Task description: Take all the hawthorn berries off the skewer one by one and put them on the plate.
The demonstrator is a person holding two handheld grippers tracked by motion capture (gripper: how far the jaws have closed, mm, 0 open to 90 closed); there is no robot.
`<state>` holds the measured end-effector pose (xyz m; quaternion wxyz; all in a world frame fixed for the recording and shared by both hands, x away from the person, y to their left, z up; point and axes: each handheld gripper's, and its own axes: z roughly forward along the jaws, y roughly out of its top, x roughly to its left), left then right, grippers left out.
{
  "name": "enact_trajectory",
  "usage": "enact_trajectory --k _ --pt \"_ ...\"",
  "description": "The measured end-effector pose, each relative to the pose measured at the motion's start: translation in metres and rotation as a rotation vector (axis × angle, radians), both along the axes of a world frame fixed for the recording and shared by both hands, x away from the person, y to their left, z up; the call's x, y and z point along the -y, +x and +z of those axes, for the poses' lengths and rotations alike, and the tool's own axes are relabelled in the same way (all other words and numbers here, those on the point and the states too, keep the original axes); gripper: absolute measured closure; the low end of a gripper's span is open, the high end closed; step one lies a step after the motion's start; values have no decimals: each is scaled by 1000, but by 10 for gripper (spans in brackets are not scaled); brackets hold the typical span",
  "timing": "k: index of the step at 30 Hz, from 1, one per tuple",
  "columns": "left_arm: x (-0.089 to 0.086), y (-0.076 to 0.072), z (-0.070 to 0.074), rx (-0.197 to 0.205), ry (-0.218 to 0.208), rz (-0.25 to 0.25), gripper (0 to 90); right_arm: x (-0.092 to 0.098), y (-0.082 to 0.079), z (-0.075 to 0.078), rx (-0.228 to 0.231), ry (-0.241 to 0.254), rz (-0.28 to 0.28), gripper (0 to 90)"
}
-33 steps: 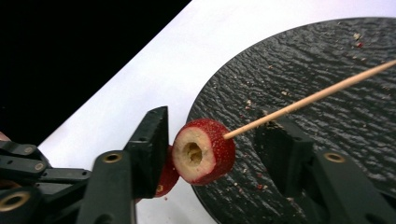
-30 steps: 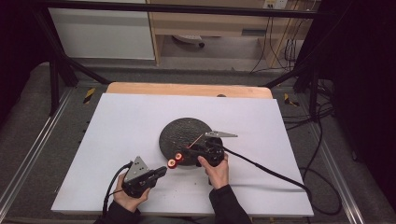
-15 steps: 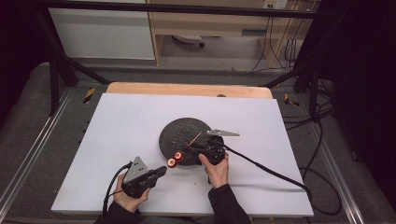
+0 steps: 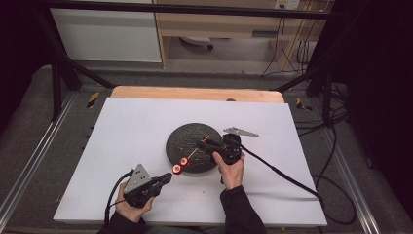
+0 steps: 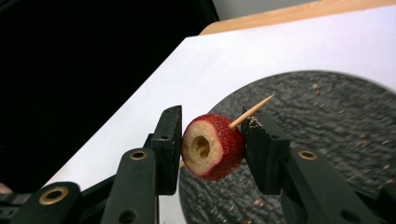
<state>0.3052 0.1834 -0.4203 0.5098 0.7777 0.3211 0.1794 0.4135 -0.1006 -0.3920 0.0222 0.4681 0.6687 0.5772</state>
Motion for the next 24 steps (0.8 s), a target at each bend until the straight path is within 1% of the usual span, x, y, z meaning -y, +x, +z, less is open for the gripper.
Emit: enact_trajectory --k 8,10,13,18,19,20,24 --pt "-1 0 1 2 -9 -4 883 14 12 16 28 -4 -41 607" --pt "-1 0 1 1 -8 -6 883 17 15 18 28 -2 -50 607" --pt "-2 0 0 -4 -8 -5 883 20 19 20 33 -9 -56 607" --pt "-4 1 0 -13 -10 0 883 27 29 26 38 1 -79 608" --pt "-4 1 0 -12 -11 2 883 30 32 27 42 -1 -89 608" --pt "-5 1 0 -13 -12 3 883 31 34 28 37 -2 -94 607" --pt "-8 1 1 -11 -16 13 883 34 39 27 39 -16 -102 607"
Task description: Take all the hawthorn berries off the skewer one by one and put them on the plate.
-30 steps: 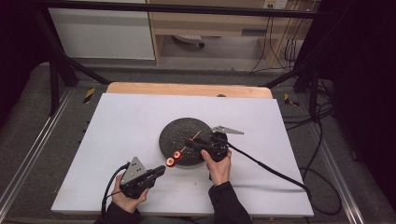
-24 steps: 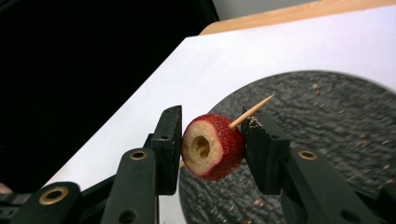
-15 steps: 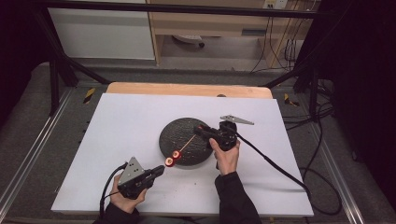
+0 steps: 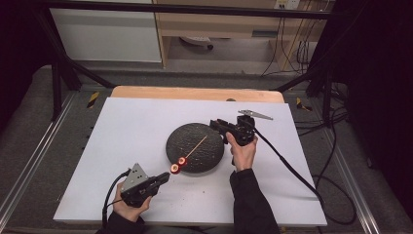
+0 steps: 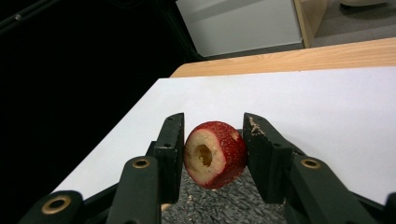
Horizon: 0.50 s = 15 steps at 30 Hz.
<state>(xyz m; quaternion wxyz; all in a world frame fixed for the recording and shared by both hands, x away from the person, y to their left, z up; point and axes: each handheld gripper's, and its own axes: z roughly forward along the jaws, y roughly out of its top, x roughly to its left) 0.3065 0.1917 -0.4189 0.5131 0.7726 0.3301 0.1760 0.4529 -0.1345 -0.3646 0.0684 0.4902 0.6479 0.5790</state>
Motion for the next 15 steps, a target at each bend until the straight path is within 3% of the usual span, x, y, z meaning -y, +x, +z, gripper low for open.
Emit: enact_trajectory --k 7,15 --pt "-7 2 2 1 -14 20 883 -7 7 -16 -26 -40 8 607" --pt "-12 6 2 -12 -28 34 883 -30 11 -57 -104 -128 48 607"
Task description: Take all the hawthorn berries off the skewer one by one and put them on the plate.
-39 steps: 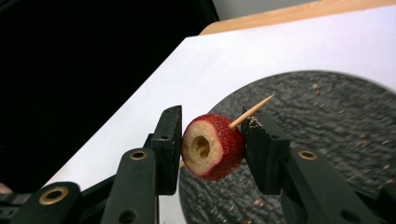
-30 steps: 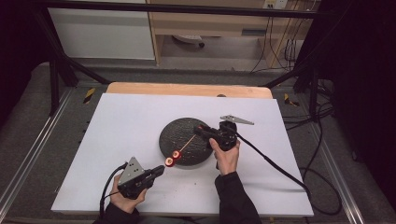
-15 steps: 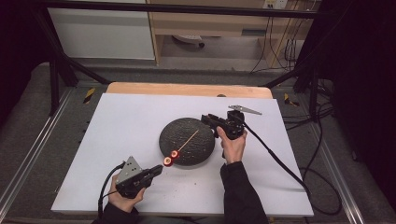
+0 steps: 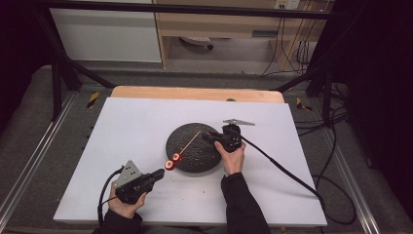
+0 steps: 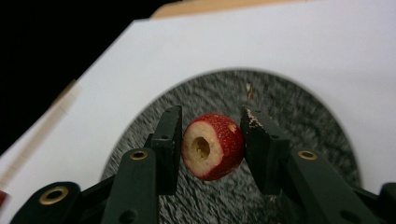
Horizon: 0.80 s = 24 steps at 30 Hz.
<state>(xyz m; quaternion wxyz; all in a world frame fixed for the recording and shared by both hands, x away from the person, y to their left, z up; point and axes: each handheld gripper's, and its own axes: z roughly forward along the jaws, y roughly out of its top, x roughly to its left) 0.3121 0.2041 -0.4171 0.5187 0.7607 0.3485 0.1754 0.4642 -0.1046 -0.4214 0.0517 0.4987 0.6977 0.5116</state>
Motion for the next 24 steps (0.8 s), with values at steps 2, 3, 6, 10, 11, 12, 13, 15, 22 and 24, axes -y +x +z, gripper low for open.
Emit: enact_trajectory --k 2,3,6,10,11,12,13,15,22,24 --pt "0 0 0 -3 4 -2 883 -5 0 -10 -23 -21 9 606" --pt "0 0 -1 -4 5 -1 882 -7 1 -15 -33 -33 11 606" --pt "0 1 -1 -5 7 -1 882 -10 0 -24 -57 -64 23 605" --pt "1 1 -1 -9 11 -2 883 -12 -1 -29 -65 -104 38 601" --pt "1 1 -2 -9 13 -2 882 -12 -1 -29 -68 -112 43 599" --pt "1 1 -2 -10 12 -2 883 -12 -1 -30 -70 -116 47 590" --pt "1 1 -2 -11 14 -3 883 -12 -1 -30 -71 -120 50 577" --pt "1 1 -1 -9 15 -3 883 -11 -2 -28 -65 -121 56 517" --pt "1 1 -1 -7 15 0 882 -5 -13 -6 1 -83 76 345" --pt "2 1 -2 -9 17 0 882 -3 -18 2 18 -66 83 269"
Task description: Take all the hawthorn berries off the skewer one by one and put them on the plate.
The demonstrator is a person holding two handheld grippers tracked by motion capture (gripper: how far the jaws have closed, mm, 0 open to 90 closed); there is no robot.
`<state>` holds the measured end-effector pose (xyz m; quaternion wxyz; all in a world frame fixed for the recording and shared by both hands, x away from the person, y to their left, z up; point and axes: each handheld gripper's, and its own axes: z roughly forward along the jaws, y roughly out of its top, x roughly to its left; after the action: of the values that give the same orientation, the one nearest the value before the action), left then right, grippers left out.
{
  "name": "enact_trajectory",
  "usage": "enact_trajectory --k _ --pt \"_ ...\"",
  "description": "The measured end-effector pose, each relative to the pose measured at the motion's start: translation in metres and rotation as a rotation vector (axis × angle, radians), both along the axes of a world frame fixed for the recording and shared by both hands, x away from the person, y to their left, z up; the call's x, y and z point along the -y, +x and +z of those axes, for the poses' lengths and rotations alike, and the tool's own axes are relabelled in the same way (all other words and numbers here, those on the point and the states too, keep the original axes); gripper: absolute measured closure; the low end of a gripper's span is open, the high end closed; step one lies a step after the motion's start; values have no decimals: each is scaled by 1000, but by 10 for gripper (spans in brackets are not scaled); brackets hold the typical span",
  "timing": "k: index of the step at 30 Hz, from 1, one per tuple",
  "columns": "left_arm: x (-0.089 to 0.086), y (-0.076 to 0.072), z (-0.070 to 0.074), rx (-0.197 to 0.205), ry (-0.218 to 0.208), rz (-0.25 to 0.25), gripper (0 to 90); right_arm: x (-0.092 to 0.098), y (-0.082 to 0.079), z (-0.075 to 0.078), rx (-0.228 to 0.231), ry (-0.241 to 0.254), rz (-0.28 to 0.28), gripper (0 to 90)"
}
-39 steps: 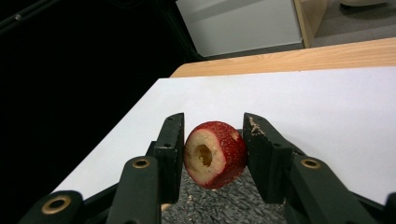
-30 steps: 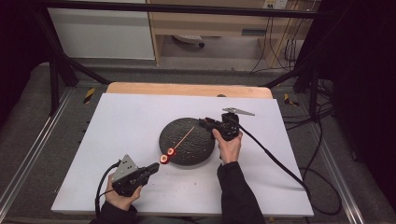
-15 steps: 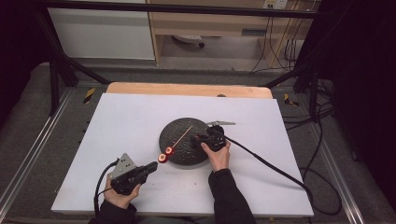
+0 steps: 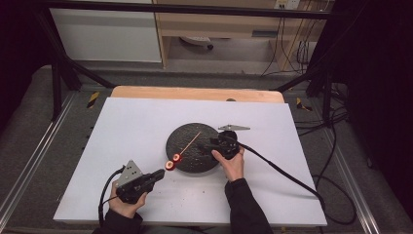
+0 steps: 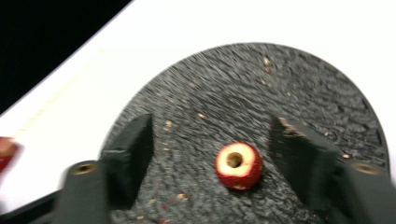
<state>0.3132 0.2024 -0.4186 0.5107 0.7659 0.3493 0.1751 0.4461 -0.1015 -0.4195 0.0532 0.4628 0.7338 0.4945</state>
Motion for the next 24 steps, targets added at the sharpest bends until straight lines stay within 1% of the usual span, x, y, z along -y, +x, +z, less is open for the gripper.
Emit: enact_trajectory --k 3,4,5,9,13,14,16,21,24 --pt "1 0 0 2 2 -1 882 2 -9 9 12 23 17 170" --pt "1 0 0 2 1 -2 882 2 -12 11 14 25 28 150" --pt "1 0 0 3 1 -2 883 2 -18 15 17 34 44 106" --pt "3 -1 0 3 4 -4 882 1 -27 17 13 40 67 68" --pt "5 -2 0 4 6 -9 883 -4 -37 15 19 60 87 71" --pt "6 -2 -1 5 7 -11 883 -6 -41 13 18 79 95 77" --pt "7 -2 -1 3 6 -13 882 -7 -43 12 19 87 99 90" --pt "10 -2 -2 3 12 -19 883 -12 -49 10 21 142 107 159" --pt "13 -2 -2 2 13 -22 882 -14 -51 10 20 163 111 194"
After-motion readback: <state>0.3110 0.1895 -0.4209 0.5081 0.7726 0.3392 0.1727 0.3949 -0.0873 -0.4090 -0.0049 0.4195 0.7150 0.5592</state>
